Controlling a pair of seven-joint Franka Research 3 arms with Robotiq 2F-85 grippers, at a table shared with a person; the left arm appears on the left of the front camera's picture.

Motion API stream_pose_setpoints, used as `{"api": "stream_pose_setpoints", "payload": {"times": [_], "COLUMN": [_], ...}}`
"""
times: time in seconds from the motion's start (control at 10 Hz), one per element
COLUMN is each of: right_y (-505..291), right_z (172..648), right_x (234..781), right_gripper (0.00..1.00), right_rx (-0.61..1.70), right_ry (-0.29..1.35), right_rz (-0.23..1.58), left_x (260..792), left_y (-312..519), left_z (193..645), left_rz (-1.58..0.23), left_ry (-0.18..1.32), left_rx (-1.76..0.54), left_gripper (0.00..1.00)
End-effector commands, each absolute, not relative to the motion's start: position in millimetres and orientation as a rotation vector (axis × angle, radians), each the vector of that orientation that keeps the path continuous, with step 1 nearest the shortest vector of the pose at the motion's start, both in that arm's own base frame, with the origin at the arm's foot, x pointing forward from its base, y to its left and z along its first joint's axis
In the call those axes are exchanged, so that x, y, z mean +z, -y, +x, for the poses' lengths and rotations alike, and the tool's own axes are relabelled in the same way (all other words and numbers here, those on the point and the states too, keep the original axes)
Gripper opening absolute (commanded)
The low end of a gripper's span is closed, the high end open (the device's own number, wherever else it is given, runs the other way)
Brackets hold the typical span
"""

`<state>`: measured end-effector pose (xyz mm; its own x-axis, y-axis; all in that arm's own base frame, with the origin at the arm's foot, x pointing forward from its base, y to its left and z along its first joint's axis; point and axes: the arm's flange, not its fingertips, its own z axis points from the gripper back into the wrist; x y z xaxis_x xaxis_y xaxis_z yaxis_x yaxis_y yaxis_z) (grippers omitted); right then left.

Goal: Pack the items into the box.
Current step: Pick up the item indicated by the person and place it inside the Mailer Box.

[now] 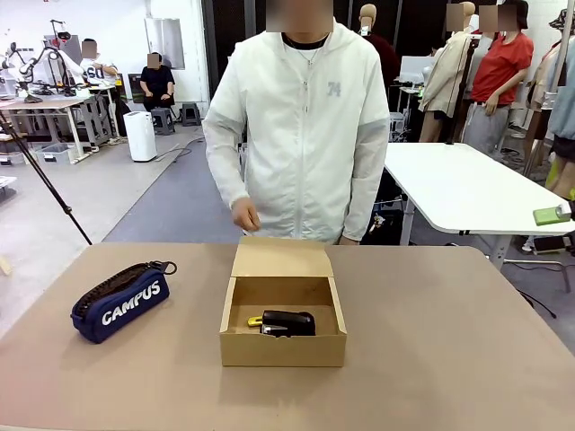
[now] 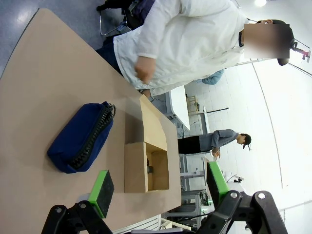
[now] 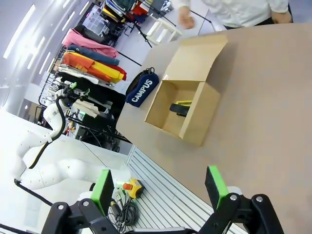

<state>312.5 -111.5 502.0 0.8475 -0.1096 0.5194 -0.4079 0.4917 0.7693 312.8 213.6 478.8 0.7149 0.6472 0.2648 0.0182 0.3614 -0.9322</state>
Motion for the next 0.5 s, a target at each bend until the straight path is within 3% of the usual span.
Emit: {"api": "stream_pose_setpoints", "payload": {"times": [0.0, 0.4], "right_y": [114.3, 114.3], "right_z": [311.5, 311.5], "right_x": [502.7, 502.7], "right_gripper": [1.00, 1.00], "right_rx": [0.212, 0.212], "right_ry": [0.548, 0.548], "right_rz": [1.044, 1.044], "left_x": [480.4, 480.4], "left_y": [-212.9, -212.9], "left_z": [312.7, 312.7], "left_rz": [-1.162, -1.162], "left_ry": [0.703, 0.703], "left_rx": [0.444, 0.444], "left_gripper": [1.00, 1.00]}}
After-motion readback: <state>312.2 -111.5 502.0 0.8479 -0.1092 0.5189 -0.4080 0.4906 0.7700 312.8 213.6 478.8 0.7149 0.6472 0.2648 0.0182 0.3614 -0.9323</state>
